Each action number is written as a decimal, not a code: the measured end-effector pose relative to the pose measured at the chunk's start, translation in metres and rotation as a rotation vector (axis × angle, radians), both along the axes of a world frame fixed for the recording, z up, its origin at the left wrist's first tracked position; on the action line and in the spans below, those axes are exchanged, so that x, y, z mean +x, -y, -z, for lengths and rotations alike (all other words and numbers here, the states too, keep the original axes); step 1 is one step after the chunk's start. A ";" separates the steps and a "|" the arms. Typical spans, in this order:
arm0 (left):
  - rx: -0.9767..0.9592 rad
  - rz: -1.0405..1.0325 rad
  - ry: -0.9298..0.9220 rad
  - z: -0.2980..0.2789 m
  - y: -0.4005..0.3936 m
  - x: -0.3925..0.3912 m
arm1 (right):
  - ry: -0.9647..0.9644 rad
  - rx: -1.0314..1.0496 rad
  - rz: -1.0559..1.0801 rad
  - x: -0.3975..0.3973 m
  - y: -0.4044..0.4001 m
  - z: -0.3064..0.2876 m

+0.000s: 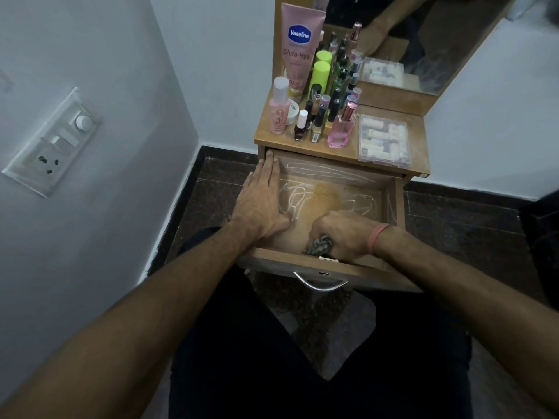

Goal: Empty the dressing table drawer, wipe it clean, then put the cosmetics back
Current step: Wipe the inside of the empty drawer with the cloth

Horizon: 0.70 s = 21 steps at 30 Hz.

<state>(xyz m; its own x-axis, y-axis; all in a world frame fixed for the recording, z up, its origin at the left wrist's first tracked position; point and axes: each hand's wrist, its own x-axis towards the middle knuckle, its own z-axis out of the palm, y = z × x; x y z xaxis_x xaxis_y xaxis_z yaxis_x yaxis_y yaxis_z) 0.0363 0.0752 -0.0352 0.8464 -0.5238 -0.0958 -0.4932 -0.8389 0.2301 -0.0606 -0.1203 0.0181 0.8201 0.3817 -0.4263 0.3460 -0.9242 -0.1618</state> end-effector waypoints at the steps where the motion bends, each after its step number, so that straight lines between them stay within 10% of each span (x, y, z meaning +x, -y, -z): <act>1: -0.003 0.003 -0.003 0.000 0.000 0.000 | -0.014 0.001 0.016 0.007 0.004 0.000; 21: -0.026 0.006 -0.031 0.000 -0.001 0.003 | 0.141 0.108 0.075 0.009 -0.015 0.016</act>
<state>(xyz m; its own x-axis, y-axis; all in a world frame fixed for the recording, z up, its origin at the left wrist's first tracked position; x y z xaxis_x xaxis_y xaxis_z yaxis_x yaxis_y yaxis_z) 0.0396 0.0758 -0.0356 0.8398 -0.5319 -0.1087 -0.4908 -0.8294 0.2669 -0.0514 -0.1056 0.0017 0.8965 0.3549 -0.2653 0.3034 -0.9280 -0.2163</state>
